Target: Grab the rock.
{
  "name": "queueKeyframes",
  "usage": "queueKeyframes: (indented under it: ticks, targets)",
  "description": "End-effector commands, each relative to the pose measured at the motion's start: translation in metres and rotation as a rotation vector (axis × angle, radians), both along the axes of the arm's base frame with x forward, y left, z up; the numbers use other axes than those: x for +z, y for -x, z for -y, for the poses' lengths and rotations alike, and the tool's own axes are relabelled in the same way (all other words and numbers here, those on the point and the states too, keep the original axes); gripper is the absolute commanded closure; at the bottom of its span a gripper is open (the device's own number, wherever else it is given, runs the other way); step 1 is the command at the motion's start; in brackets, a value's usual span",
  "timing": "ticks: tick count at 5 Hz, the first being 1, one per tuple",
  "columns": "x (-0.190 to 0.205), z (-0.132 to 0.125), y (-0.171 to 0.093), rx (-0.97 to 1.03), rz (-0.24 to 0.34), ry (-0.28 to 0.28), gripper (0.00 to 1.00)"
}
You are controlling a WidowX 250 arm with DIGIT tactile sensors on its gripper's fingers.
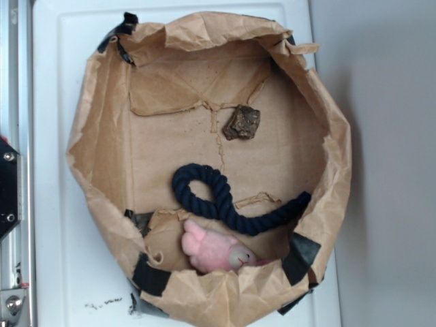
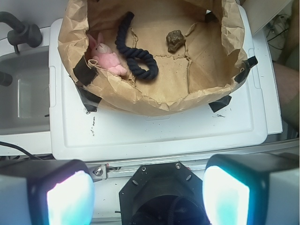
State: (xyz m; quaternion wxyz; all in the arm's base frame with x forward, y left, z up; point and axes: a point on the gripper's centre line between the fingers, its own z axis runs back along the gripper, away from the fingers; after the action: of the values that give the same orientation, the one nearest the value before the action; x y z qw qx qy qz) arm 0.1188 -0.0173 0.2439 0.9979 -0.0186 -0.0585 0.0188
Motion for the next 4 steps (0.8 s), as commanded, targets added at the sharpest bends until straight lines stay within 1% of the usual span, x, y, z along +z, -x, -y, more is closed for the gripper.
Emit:
queueKeyframes:
  ticks: [1, 2, 3, 4]
  targets:
    - [0.000, 0.000, 0.000, 0.000, 0.000, 0.000, 0.00]
    - [0.000, 0.019, -0.029, 0.028, 0.005, 0.006, 0.00]
    - [-0.006, 0.030, -0.058, 0.073, -0.001, 0.011, 0.00]
    - [-0.015, 0.031, -0.080, 0.122, 0.015, 0.008, 0.00]
